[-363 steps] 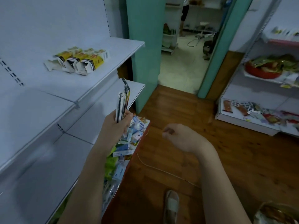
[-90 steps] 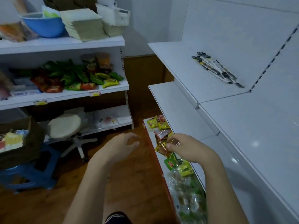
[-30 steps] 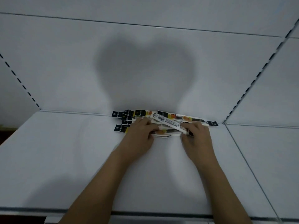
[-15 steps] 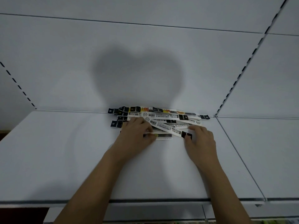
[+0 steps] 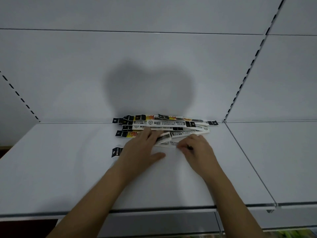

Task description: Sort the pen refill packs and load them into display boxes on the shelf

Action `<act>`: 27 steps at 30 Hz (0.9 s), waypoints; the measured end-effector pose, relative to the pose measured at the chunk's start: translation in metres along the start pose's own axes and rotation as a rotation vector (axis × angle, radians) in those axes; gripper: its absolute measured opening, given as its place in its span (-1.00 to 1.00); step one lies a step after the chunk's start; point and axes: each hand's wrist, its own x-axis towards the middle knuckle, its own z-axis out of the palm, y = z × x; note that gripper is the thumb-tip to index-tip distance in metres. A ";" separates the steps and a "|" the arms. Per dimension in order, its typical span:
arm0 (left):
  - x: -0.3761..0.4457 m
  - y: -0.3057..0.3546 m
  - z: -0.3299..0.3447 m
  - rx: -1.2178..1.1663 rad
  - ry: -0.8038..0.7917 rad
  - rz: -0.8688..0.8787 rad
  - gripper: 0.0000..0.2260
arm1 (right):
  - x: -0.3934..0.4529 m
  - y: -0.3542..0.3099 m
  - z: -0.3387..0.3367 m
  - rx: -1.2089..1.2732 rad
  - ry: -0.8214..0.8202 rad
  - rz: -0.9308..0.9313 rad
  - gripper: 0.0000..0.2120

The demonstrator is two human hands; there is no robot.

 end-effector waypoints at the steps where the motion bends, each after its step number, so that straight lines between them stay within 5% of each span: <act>1: 0.000 0.000 0.003 0.002 0.023 0.011 -0.47 | 0.000 -0.005 0.002 0.032 -0.033 -0.040 -0.86; 4: -0.002 -0.003 0.008 -0.022 0.083 0.046 -0.64 | -0.002 -0.021 0.003 0.146 -0.151 -0.112 -0.73; 7: -0.004 -0.009 0.008 -0.001 0.110 0.042 -0.79 | -0.003 -0.026 -0.002 0.356 -0.184 0.059 -0.71; 12: -0.007 -0.020 0.002 0.113 0.213 0.015 -0.65 | -0.003 -0.020 -0.001 0.217 0.044 0.169 -0.79; 16: -0.005 -0.022 -0.014 -0.050 0.122 -0.147 -0.79 | 0.012 -0.027 0.008 0.124 -0.021 0.083 -0.84; 20: -0.004 -0.031 -0.012 -0.035 0.130 -0.121 -0.64 | 0.038 -0.036 0.032 -0.044 -0.138 0.051 -0.74; 27: -0.004 -0.033 0.001 0.134 0.257 0.041 -0.60 | 0.031 -0.039 0.036 0.077 -0.009 -0.115 -0.90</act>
